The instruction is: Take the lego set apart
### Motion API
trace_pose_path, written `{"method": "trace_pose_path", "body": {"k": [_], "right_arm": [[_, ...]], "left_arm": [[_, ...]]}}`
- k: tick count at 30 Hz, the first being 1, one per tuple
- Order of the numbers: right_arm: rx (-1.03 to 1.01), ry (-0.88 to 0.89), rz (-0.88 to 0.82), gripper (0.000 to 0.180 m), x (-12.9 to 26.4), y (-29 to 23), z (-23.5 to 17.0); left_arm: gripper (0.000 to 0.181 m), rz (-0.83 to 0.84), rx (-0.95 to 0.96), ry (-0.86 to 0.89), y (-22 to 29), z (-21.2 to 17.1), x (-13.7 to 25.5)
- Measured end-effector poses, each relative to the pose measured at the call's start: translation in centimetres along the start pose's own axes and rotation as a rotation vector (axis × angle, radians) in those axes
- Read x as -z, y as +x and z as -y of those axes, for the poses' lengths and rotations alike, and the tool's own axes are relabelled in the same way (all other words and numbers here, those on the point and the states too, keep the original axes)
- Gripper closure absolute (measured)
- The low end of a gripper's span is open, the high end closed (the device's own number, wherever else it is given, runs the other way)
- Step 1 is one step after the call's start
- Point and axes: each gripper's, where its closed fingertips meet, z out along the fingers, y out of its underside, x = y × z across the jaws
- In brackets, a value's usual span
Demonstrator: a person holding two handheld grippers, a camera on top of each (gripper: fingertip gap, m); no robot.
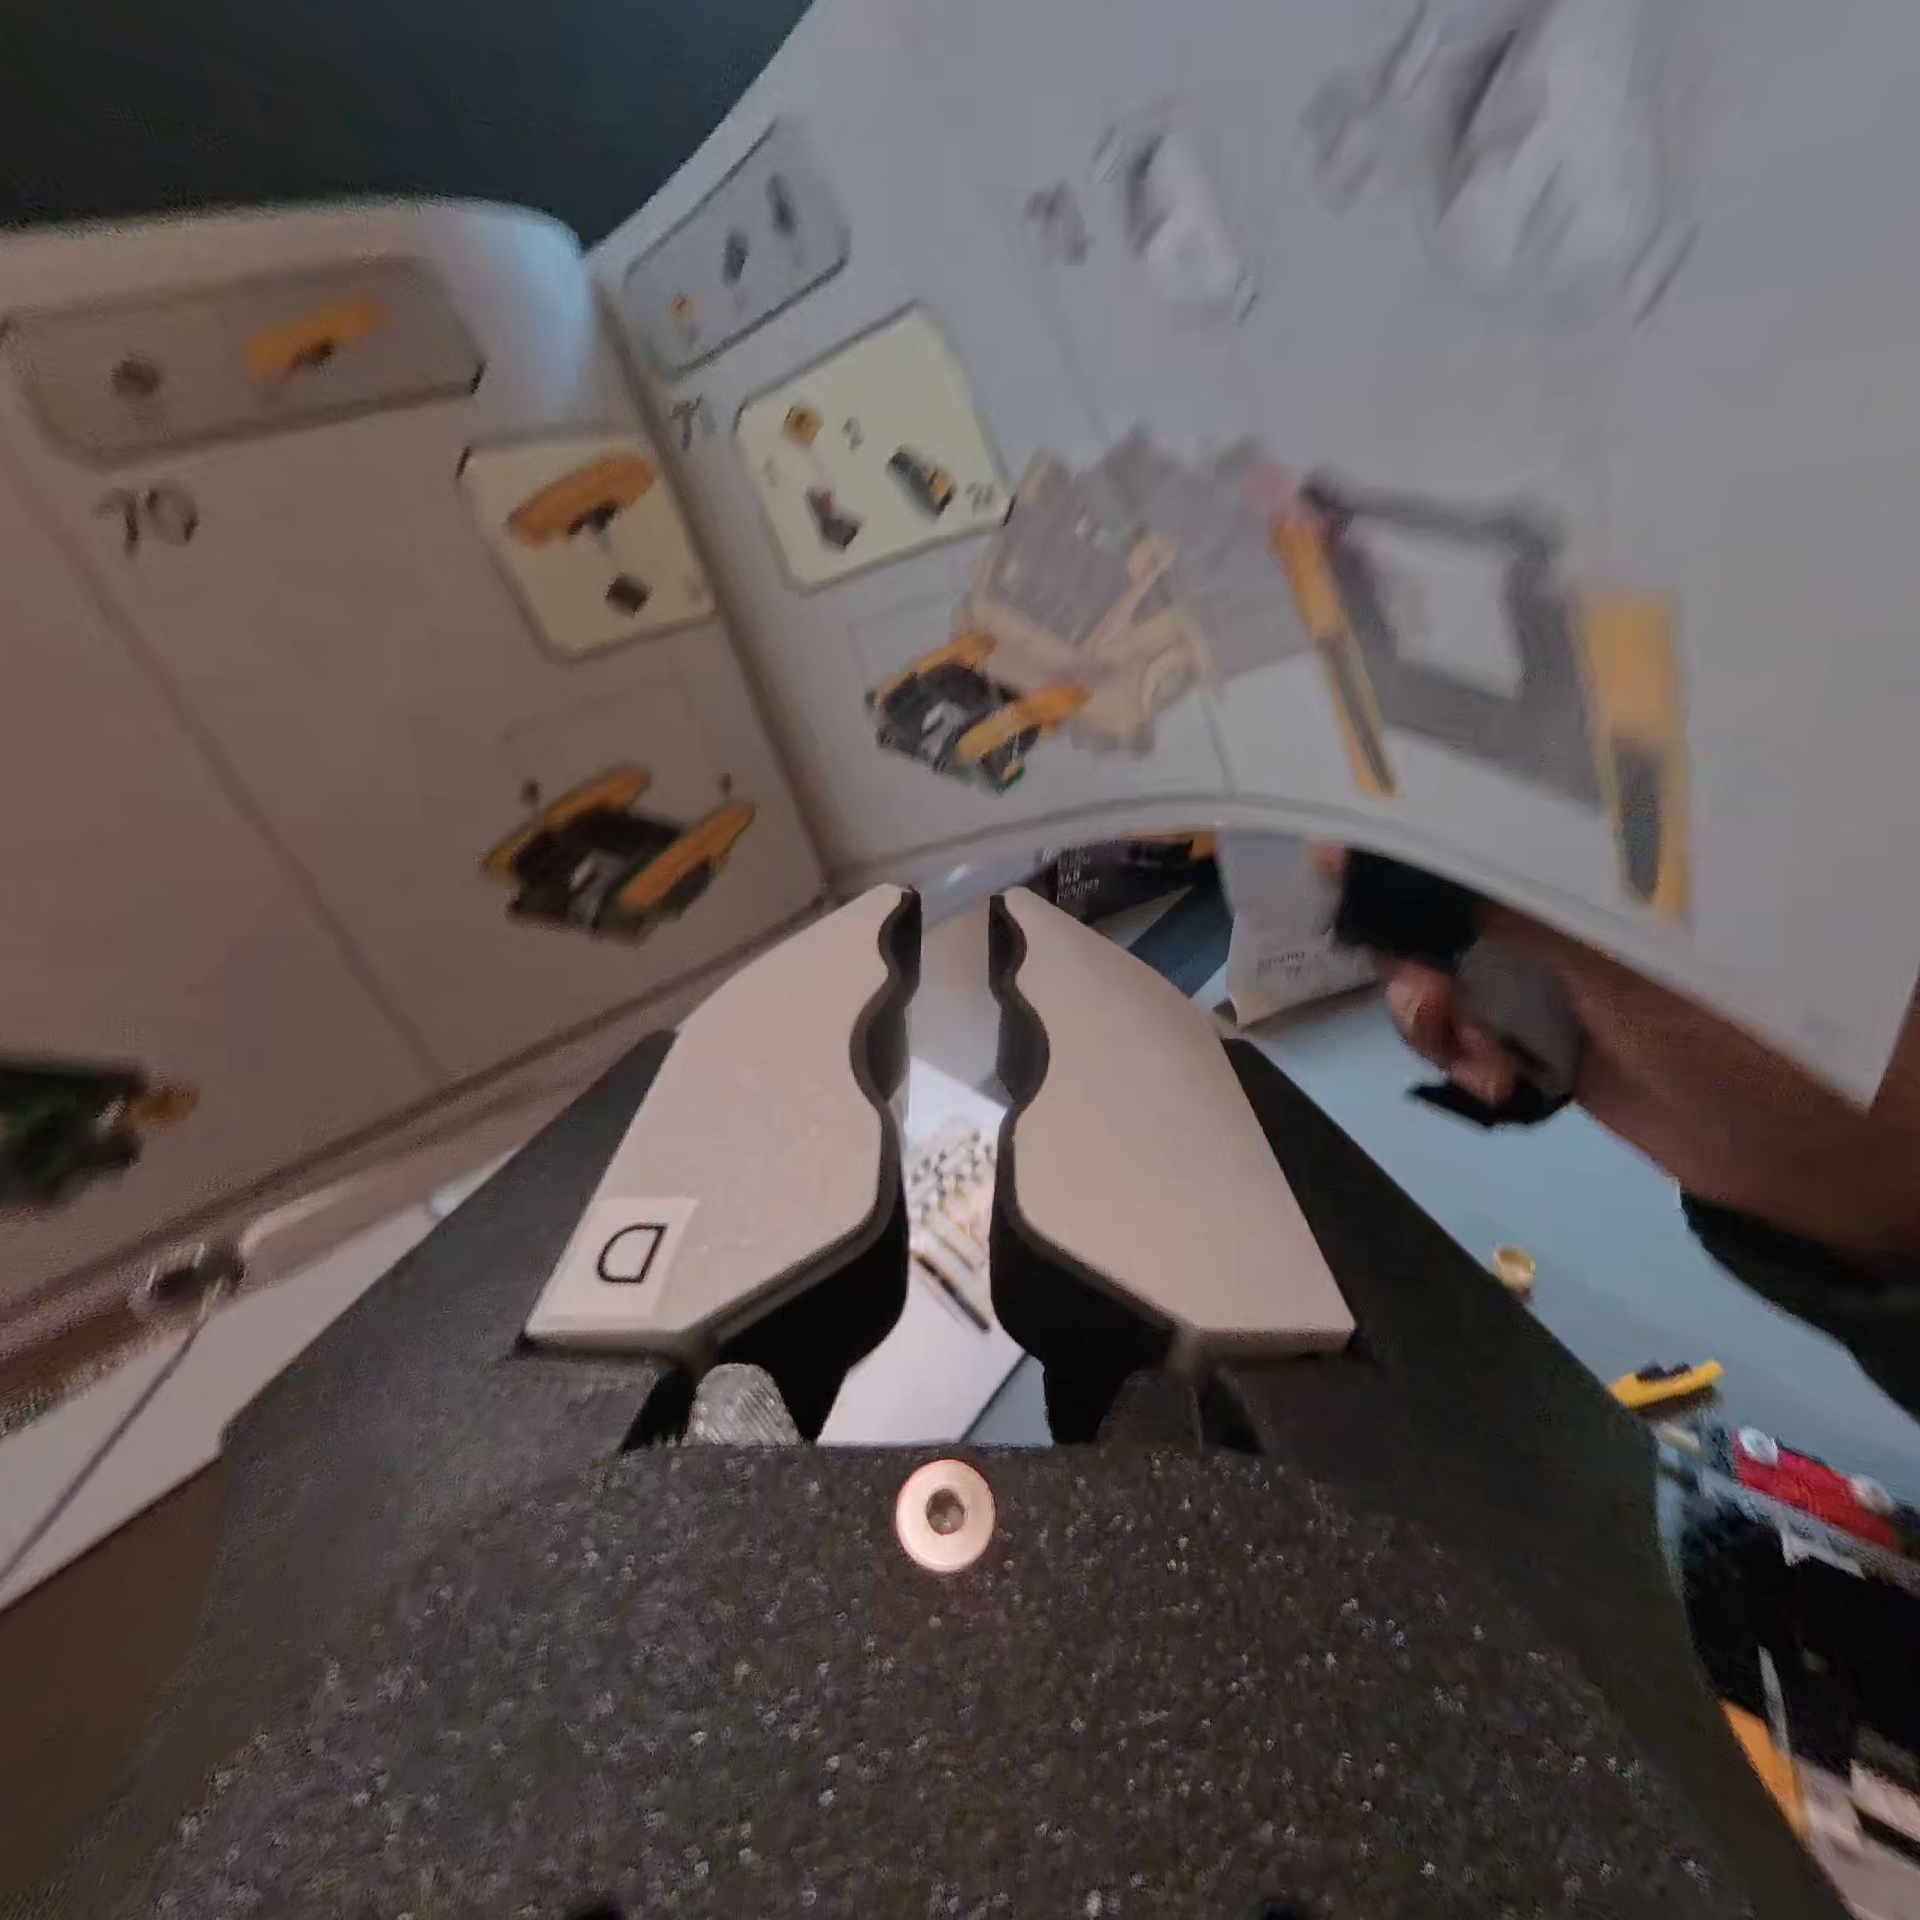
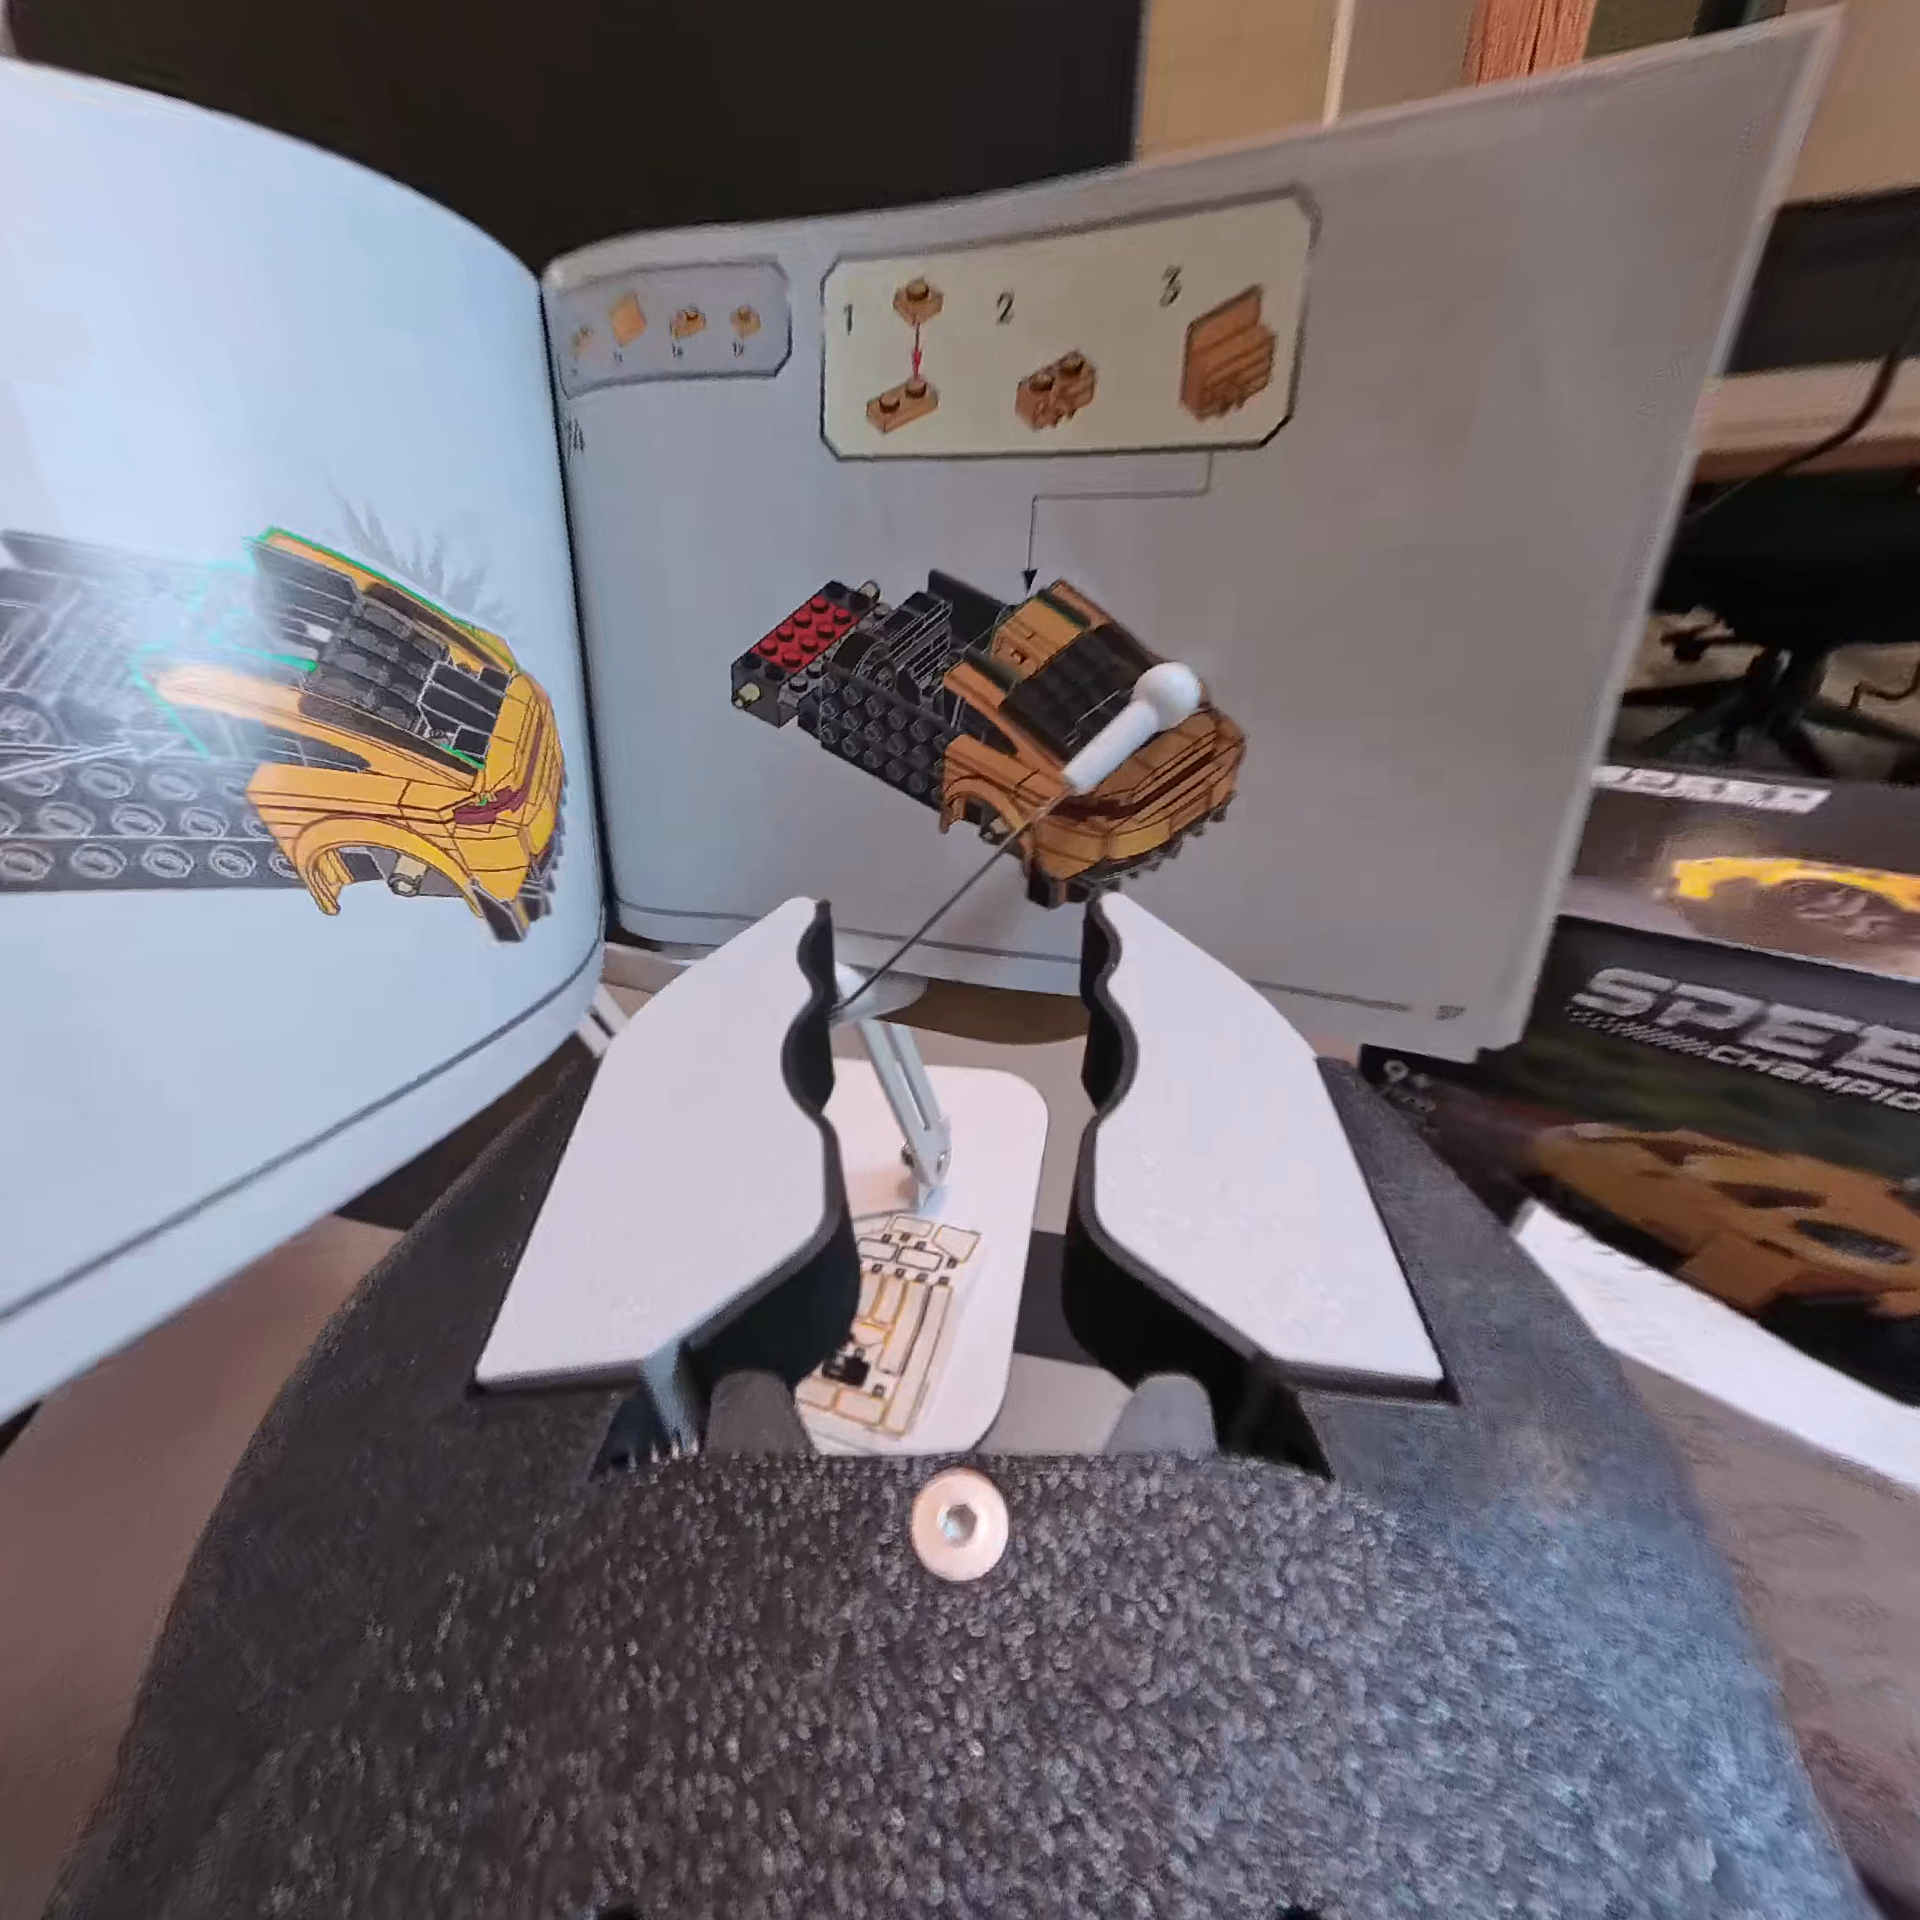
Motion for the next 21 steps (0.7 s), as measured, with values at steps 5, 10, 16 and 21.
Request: {"method": "trace_pose_path", "body": {"k": [5,10,16,21], "right_arm": [[-0.043,0.013,-0.074,0.157,-1.3,0.1,0.1],[-0.371,0.112,0.088,0.177,-1.2,0.1,0.0],[-0.754,0.268,0.258,0.177,-0.3,0.5,-1.5],[-0.951,0.346,0.371,0.177,0.0,0.4,-2.9]], "left_arm": [[0.172,-0.016,-0.133,-0.022,2.3,2.7,-3.4],[0.176,0.058,-0.282,-0.143,2.1,2.9,-6.1],[0.177,0.105,-0.359,-0.237,1.4,3.2,-8.4],[0.181,0.152,-0.364,-0.286,0.7,3.0,-9.4]]}}
